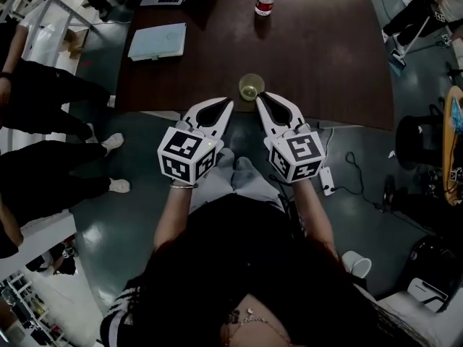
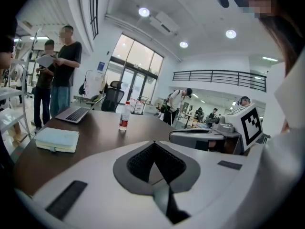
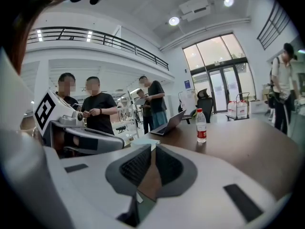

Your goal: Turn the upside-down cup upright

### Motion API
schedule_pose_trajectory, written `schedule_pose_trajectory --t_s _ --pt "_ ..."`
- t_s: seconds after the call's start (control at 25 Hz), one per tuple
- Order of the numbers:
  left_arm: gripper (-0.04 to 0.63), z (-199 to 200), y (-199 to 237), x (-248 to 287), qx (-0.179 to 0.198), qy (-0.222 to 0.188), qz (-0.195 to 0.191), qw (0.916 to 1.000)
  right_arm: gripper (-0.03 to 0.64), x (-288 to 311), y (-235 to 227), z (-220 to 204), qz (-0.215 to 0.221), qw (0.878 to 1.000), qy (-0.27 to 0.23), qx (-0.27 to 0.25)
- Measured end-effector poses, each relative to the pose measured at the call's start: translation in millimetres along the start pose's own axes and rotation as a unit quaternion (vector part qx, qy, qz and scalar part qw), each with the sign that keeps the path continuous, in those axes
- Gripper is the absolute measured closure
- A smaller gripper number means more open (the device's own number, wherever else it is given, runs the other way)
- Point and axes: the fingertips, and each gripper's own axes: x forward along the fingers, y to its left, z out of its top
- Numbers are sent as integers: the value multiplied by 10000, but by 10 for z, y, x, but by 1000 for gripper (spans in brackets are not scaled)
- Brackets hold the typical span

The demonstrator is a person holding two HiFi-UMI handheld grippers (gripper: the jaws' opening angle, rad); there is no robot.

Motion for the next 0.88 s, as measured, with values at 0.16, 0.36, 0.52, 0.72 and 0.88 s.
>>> schedule_pose_trajectory --t_s 0.16,0.36,0.52,0.72,0.88 --pt "592 -67 73 78 -99 123 -13 9999 597 67 -49 -35 -12 10000 36 65" --pt "592 -152 165 169 -200 277 -25 9994 597 177 -132 -83 -56 9999 79 79" --pt "592 -241 250 217 -283 401 -5 9988 571 264 -192 -204 -111 9997 206 -42" --pt "592 -324 355 262 -380 528 12 9979 472 392 -254 -399 -83 9990 433 20" --pt "592 -385 423 304 -454 593 4 9972 408 494 -295 -531 -128 9981 605 -50"
